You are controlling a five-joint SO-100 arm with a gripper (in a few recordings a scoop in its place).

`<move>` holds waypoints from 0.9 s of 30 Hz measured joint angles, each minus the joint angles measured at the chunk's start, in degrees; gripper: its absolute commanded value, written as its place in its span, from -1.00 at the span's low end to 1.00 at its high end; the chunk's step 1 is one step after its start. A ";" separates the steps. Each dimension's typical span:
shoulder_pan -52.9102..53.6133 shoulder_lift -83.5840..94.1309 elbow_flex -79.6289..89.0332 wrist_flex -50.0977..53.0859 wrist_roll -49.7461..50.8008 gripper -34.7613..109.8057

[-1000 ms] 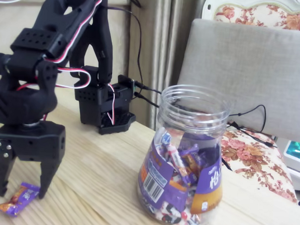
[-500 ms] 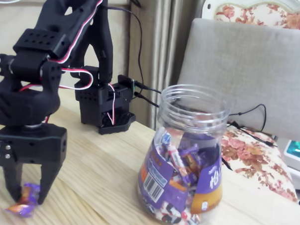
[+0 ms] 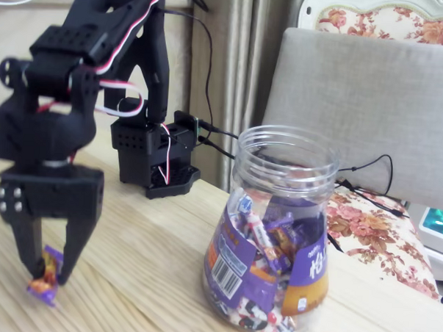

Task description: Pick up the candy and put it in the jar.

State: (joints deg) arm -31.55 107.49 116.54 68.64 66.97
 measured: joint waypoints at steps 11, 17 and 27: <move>-6.50 26.54 -7.03 15.38 -24.61 -0.52; -9.49 31.64 -16.70 21.18 -32.61 -0.52; -22.15 31.64 -31.55 26.10 -41.48 -0.52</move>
State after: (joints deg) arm -53.70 139.13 84.99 94.75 25.49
